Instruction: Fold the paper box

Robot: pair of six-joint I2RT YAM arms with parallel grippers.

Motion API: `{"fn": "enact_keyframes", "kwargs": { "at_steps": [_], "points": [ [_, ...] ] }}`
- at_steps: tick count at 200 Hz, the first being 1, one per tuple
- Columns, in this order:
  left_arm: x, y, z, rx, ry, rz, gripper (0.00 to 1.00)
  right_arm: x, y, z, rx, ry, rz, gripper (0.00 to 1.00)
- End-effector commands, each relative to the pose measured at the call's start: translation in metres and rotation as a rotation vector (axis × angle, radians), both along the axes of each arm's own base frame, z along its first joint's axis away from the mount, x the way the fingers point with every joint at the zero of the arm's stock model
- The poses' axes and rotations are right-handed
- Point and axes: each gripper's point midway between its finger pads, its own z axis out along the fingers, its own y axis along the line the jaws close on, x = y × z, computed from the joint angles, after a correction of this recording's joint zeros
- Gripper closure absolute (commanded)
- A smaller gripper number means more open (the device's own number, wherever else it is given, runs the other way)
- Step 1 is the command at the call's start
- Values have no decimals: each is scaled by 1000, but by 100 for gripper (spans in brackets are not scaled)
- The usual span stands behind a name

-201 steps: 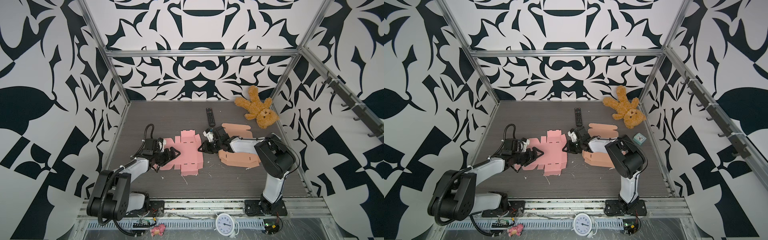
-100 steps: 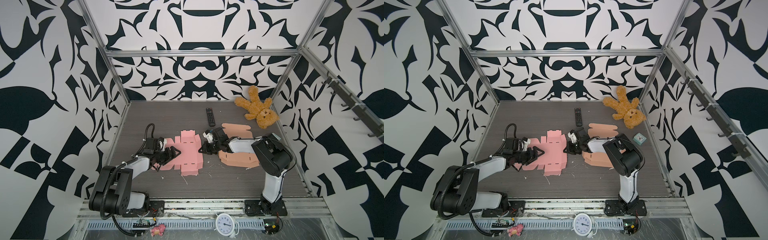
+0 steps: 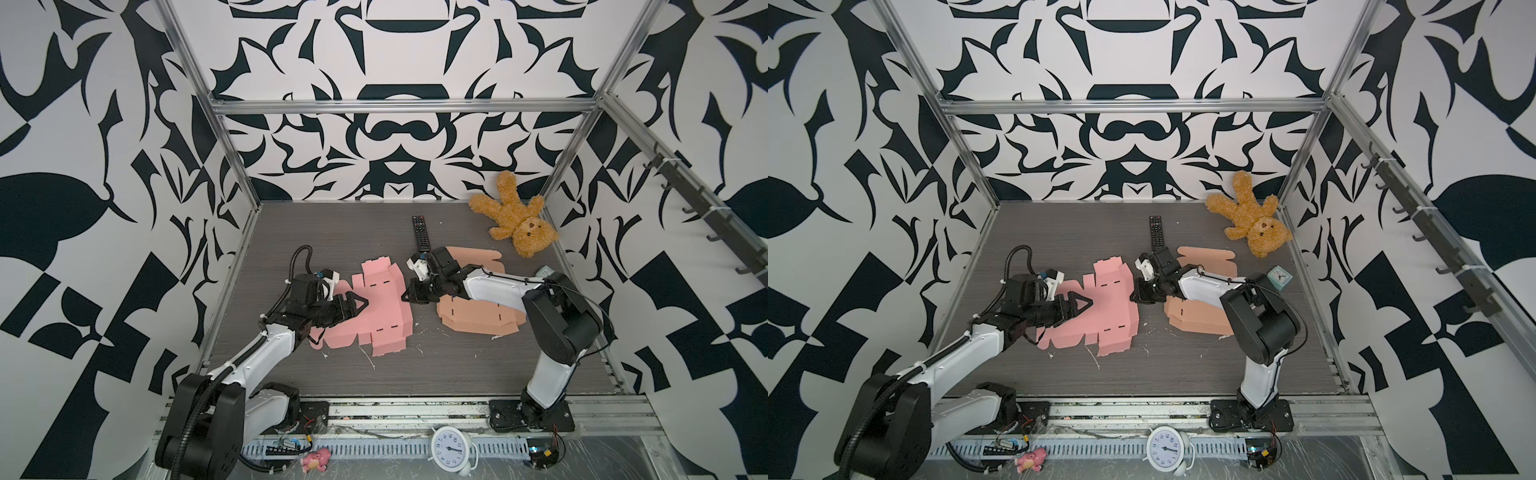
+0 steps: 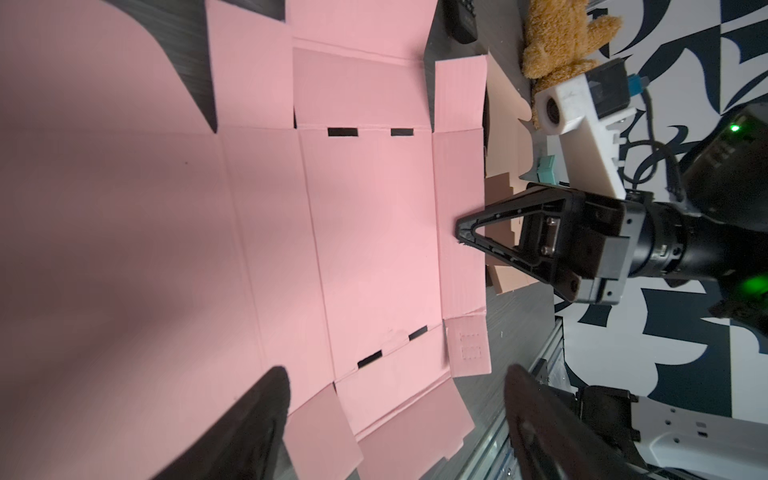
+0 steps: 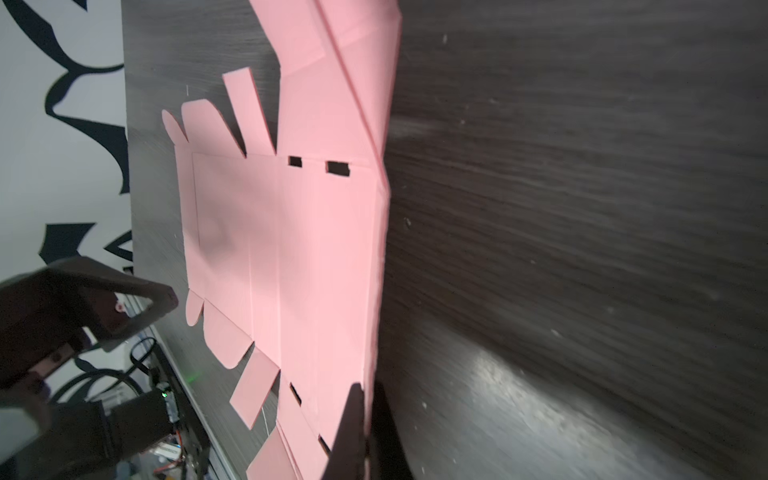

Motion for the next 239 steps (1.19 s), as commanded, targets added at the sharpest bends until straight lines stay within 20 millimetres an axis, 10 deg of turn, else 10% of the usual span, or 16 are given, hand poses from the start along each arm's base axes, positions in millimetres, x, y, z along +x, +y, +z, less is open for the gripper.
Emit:
{"fn": "enact_keyframes", "kwargs": {
  "at_steps": [1, 73, 175, 239],
  "points": [
    [-2, 0, 18, 4, -30, -11, 16, -8, -21, 31, -136, -88, 88, 98],
    [8, -3, 31, -17, -59, -4, 28, -20, -51, 73, -396, -226, 190, 98],
    [21, -6, 51, -13, -217, -34, 51, -28, -25, 85, -444, -389, 297, 99],
    [38, -4, 34, 19, -169, 5, 86, -25, -14, 92, -454, -434, 320, 100]
  ]
}}
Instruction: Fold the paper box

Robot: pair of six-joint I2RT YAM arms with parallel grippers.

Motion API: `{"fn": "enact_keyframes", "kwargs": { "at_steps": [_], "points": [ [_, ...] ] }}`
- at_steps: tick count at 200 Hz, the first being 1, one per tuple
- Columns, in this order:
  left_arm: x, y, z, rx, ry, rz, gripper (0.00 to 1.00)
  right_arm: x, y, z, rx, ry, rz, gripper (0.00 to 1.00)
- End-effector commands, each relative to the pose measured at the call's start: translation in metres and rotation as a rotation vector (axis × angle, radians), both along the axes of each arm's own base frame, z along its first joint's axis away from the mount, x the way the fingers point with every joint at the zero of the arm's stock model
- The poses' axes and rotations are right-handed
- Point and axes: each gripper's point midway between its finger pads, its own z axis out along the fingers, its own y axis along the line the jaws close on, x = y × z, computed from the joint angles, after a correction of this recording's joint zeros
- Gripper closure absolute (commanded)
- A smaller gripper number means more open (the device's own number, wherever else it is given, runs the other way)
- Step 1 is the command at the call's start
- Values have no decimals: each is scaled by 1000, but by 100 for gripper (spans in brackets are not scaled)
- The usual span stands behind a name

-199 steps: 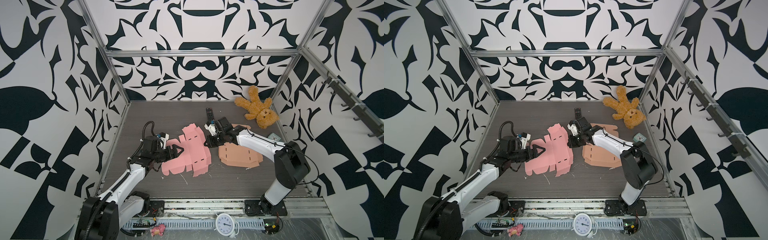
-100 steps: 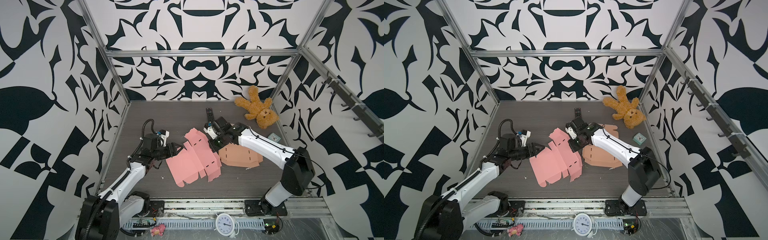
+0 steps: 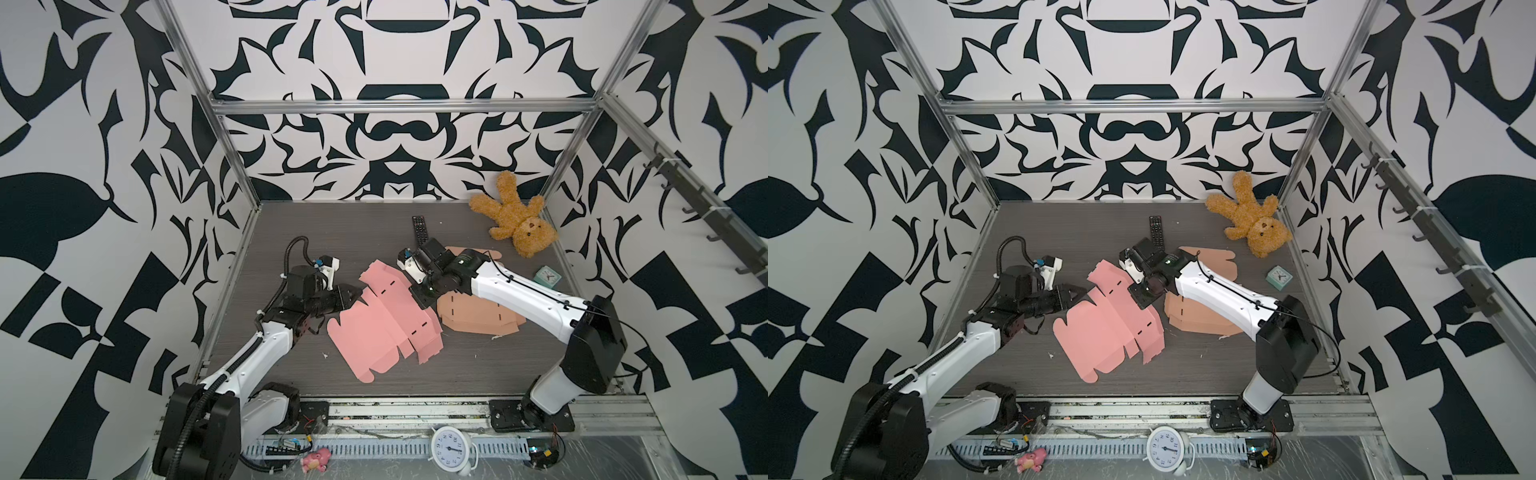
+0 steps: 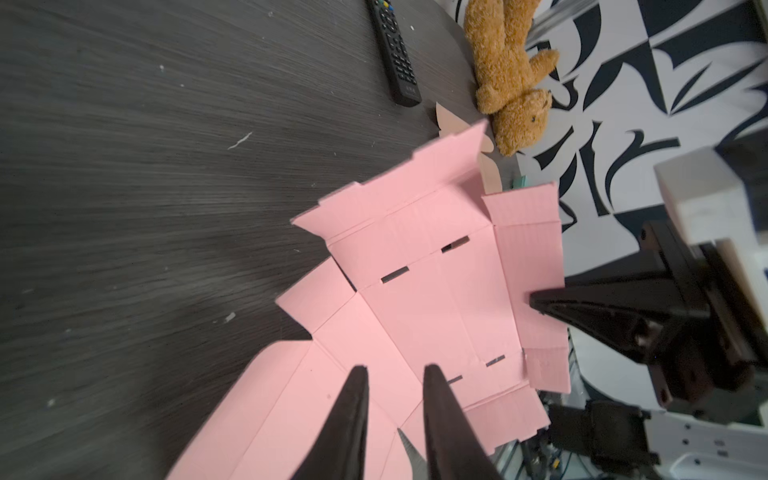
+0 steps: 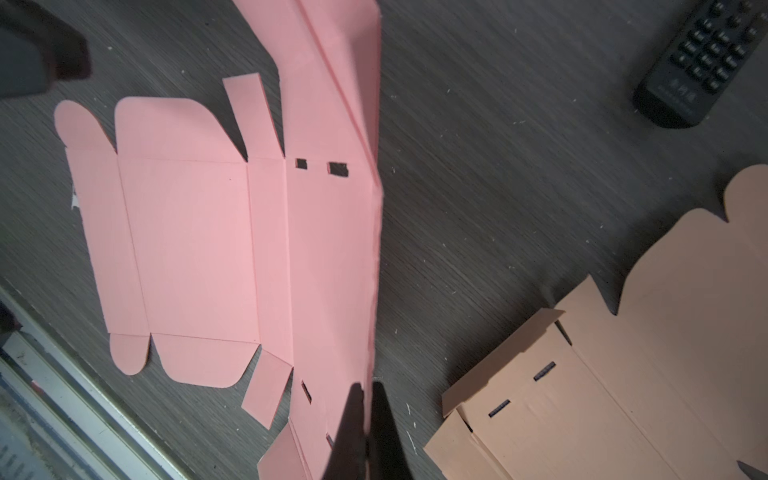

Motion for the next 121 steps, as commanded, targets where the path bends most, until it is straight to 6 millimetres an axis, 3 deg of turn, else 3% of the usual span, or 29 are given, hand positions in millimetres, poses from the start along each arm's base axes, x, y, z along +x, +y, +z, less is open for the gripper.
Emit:
{"fn": "enact_keyframes", "kwargs": {
  "at_steps": [1, 40, 53, 58, 121],
  "points": [
    [14, -1, 5, 8, -17, 13, 86, 8, 9, 19, 13, -72, 16, 100],
    [33, 3, -2, 56, -9, 57, 100, 7, 8, 21, 14, -81, 17, 100],
    [38, 1, 0, 54, -11, 51, 100, 7, 10, 22, 17, -84, 21, 100],
    [40, 0, -11, 62, 18, 48, 100, 7, 10, 23, 19, -85, 23, 100],
    [61, 7, -39, 140, 43, 103, 100, 5, 15, 23, 20, -89, 31, 100]
  ]
}}
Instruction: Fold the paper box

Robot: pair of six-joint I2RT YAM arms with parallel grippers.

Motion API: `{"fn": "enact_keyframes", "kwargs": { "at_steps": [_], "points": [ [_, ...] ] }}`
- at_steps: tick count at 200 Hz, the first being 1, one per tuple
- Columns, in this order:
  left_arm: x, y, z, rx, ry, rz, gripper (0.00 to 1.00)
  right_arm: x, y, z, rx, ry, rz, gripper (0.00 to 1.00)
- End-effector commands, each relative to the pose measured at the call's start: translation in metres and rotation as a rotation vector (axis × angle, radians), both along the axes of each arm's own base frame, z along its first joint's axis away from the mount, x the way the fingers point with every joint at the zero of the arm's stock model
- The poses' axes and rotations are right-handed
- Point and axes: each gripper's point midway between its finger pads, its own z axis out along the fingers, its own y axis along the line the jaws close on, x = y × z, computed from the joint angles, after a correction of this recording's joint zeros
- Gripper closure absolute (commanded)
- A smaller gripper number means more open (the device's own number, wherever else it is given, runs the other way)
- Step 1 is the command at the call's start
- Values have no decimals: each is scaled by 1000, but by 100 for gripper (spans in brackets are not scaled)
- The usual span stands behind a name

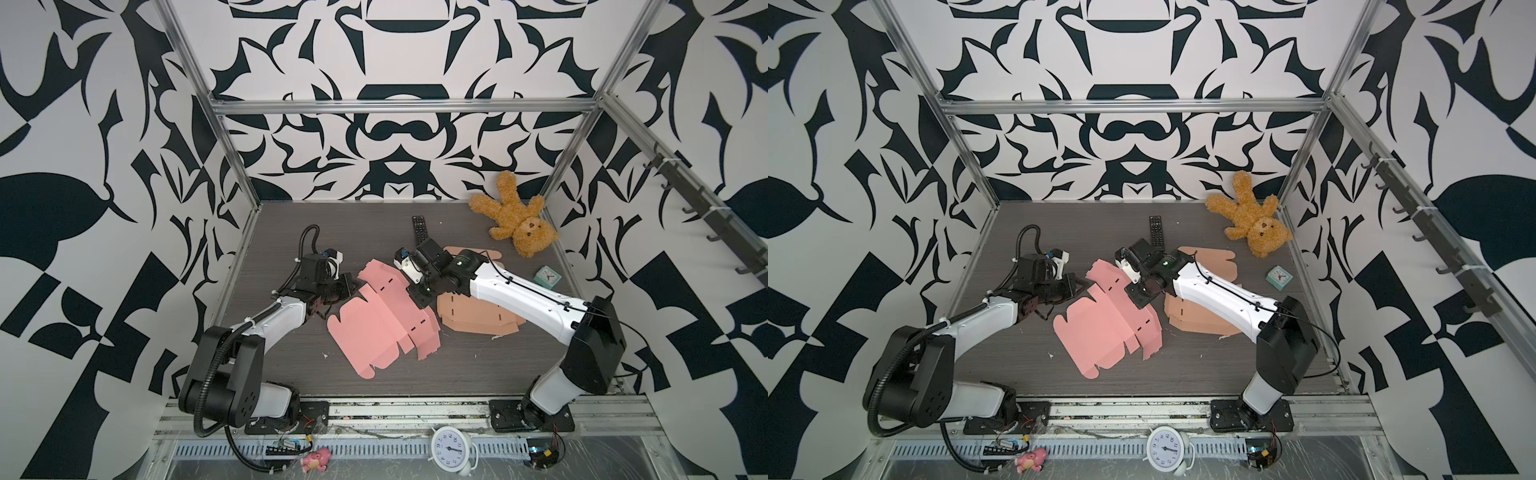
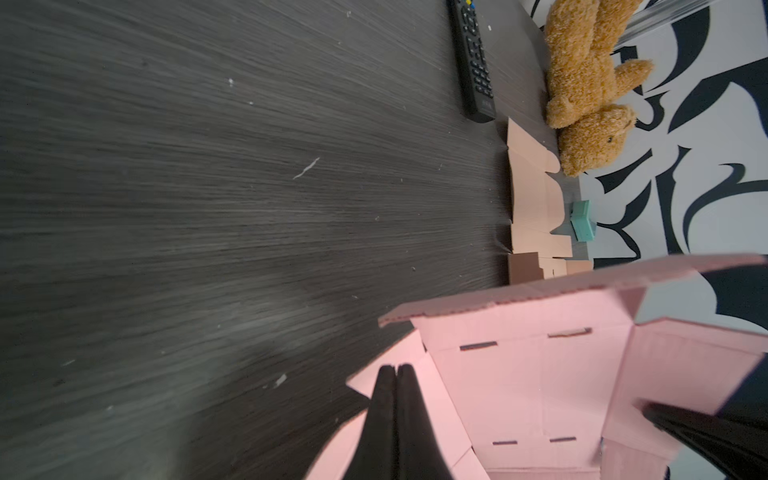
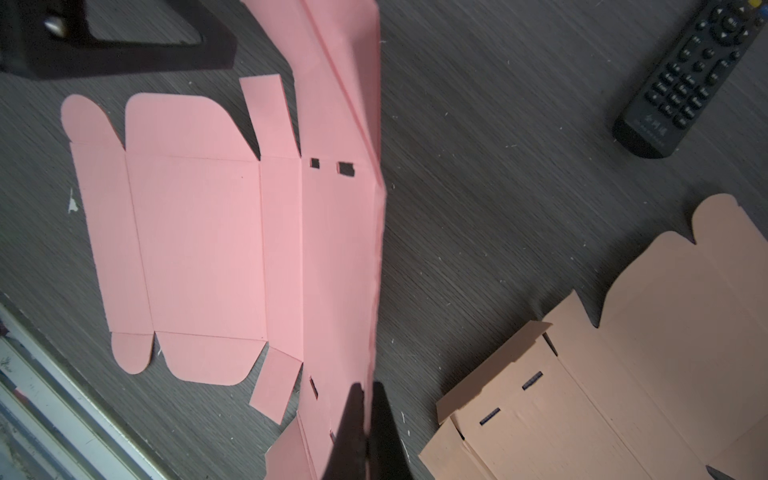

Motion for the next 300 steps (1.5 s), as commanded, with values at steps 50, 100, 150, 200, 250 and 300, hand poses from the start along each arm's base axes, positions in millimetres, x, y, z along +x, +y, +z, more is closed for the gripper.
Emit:
{"fn": "enact_keyframes", "kwargs": {
  "at_steps": [50, 100, 150, 200, 250, 300],
  "points": [
    [17, 6, -13, 81, -46, 6, 100, 7, 11, 17, 27, -51, 14, 100],
    [11, -6, -12, 52, -52, -40, 100, 9, 13, 18, 25, -53, 17, 100],
    [-3, -10, -6, 44, -57, -70, 100, 11, 12, 15, 10, -57, 13, 100],
    [-21, -17, -7, 51, -46, -91, 100, 12, 11, 16, 2, -62, 16, 100],
    [-37, -25, -11, 50, -30, -109, 100, 12, 11, 16, 4, -67, 22, 100],
    [-48, -40, -9, -10, -23, -137, 100, 8, 15, 10, -1, -69, 61, 100]
  ]
}}
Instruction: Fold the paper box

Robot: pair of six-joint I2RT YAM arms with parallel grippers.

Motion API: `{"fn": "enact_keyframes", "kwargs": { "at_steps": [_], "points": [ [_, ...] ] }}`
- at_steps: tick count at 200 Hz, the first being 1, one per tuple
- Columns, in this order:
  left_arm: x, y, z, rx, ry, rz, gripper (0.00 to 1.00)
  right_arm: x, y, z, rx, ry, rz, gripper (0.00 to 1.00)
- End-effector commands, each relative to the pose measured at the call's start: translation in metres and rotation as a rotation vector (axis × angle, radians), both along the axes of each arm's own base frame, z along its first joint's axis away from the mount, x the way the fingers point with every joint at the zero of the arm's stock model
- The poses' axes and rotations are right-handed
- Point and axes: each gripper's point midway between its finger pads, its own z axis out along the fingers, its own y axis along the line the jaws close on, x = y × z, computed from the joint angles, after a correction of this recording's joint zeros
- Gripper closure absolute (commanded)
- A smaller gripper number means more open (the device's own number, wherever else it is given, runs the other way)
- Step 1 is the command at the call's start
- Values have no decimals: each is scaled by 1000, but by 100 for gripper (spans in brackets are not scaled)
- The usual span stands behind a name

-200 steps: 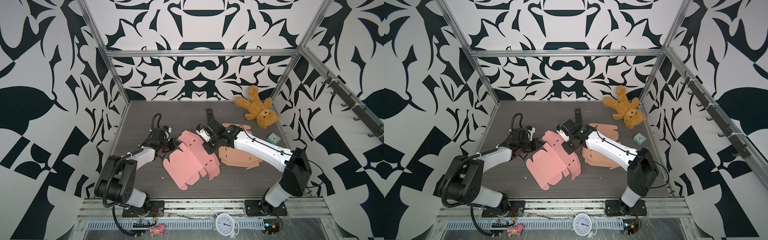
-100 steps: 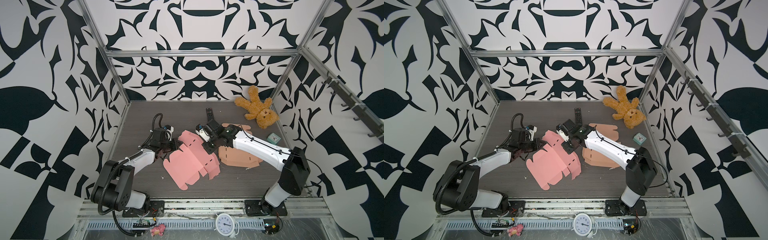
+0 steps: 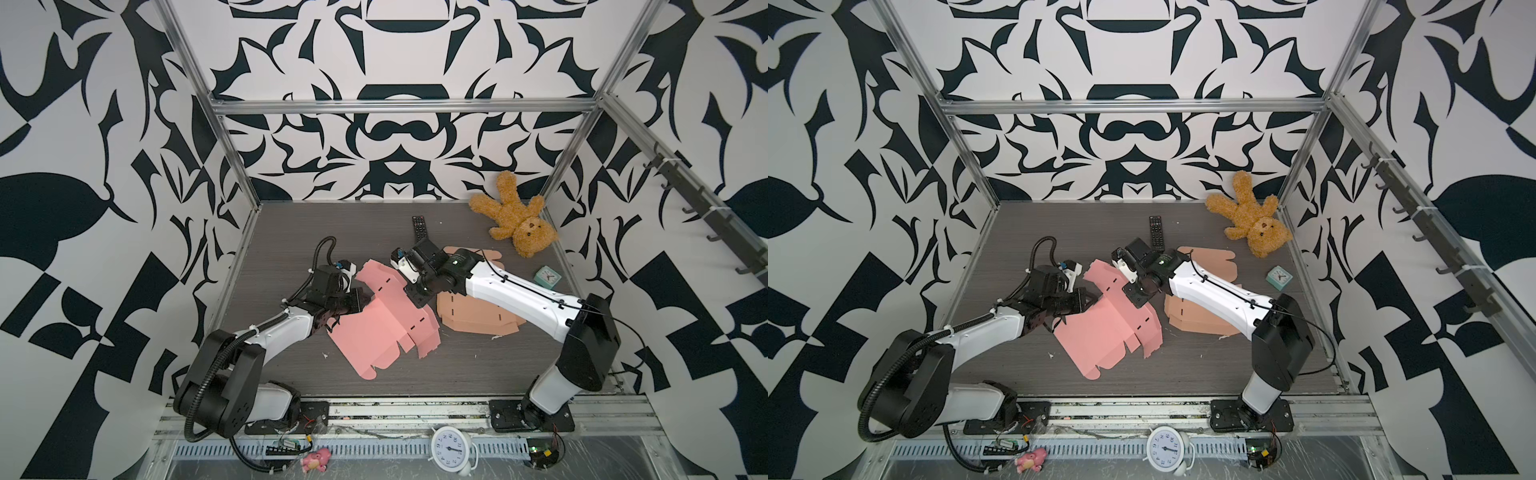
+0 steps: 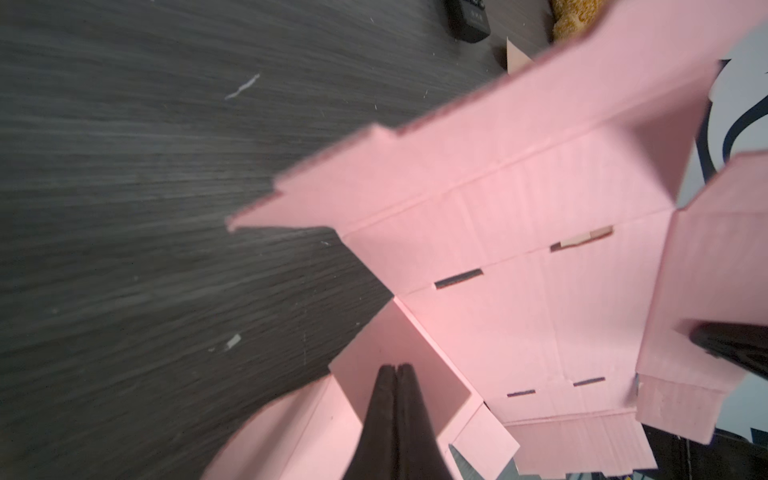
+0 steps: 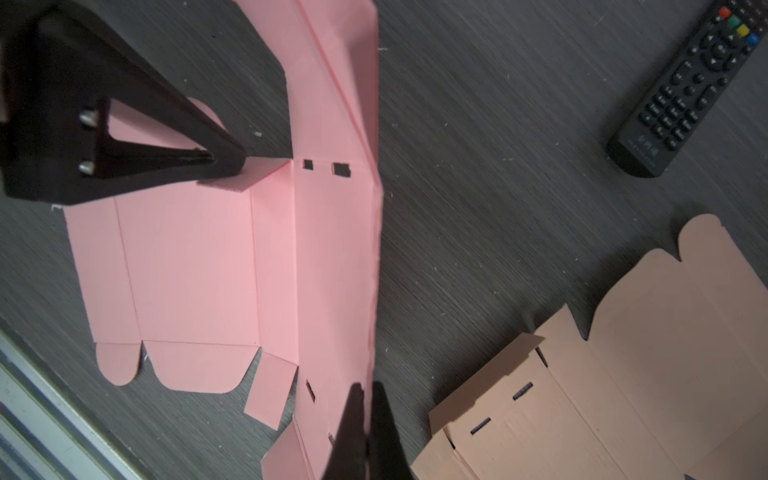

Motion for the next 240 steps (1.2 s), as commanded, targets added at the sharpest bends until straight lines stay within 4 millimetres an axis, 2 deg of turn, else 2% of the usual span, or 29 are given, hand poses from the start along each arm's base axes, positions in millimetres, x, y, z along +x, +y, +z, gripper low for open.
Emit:
{"fn": "enact_keyframes", "kwargs": {
  "at_steps": [1, 44, 74, 78, 87, 148, 218, 240],
  "points": [
    [-5, -7, 6, -53, 4, -7, 100, 4, 10, 12, 26, -42, 31, 100],
    [-5, -8, 16, -64, -16, -13, 100, 3, 7, 9, -18, -72, 53, 100],
    [-1, -10, 35, -84, -35, -14, 100, -3, 6, 9, -42, -101, 78, 100],
    [0, -10, 48, -103, -65, -16, 100, -4, 6, 9, -42, -104, 82, 100],
    [1, -12, 56, -116, -77, -15, 100, -6, 6, 10, -37, -113, 86, 100],
    [19, -11, 89, -108, -145, 24, 100, -12, 4, 10, -33, -131, 96, 100],
    [30, -1, 107, -50, -212, 62, 100, -11, 5, 12, -29, -146, 100, 100],
    [31, -5, 110, -60, -214, 47, 100, -12, 8, 11, -23, -141, 108, 100]
  ]
}}
